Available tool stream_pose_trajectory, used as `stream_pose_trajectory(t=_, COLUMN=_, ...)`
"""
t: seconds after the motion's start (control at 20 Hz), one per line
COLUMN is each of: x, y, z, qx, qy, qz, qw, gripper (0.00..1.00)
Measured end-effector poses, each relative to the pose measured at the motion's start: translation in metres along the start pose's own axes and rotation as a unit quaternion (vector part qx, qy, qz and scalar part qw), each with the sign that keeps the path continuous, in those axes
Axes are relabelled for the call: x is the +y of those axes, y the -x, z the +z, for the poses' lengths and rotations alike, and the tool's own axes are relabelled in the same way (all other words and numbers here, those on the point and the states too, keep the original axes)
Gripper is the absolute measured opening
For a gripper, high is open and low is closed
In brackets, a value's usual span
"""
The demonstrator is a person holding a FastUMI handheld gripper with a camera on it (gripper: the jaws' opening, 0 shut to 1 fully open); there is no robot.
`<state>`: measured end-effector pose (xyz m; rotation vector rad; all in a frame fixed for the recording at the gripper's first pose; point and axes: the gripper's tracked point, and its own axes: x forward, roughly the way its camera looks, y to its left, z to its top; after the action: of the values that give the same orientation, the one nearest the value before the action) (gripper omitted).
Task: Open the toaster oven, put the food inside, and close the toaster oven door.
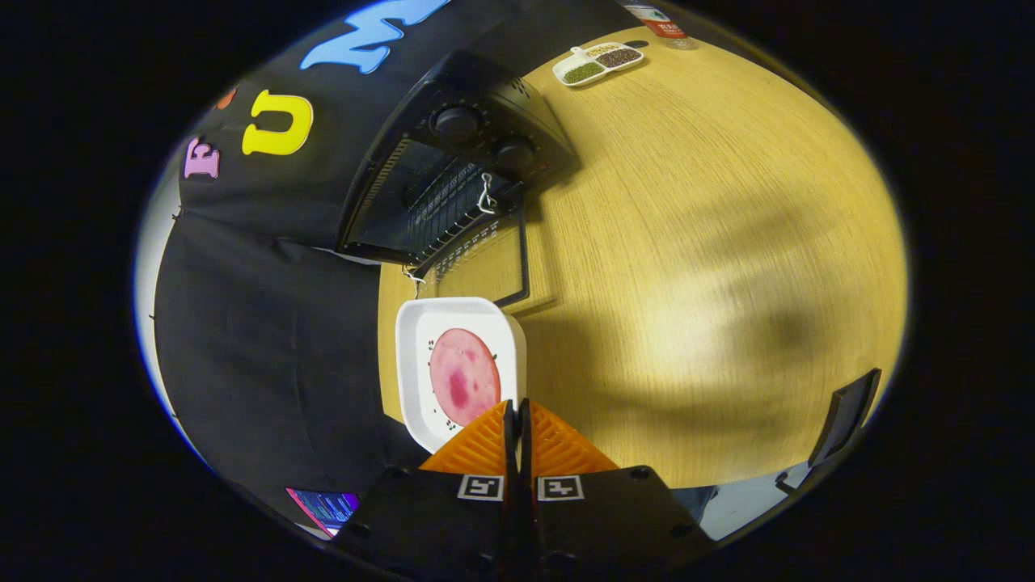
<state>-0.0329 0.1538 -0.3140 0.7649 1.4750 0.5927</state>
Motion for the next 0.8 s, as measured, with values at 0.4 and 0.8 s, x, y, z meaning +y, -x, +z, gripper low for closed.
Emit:
stream_pose_trajectory(t=0.4, x=0.053, y=-0.038, z=0.018, qx=-0.068, qy=-0.054, qz=0.002, qw=0.996, gripper=0.01)
stream_pose_trajectory(t=0.8, x=0.083, y=-0.067, z=0.046, qx=-0.162, qy=-0.129, qz=-0.003, qw=0.978, gripper=0.01)
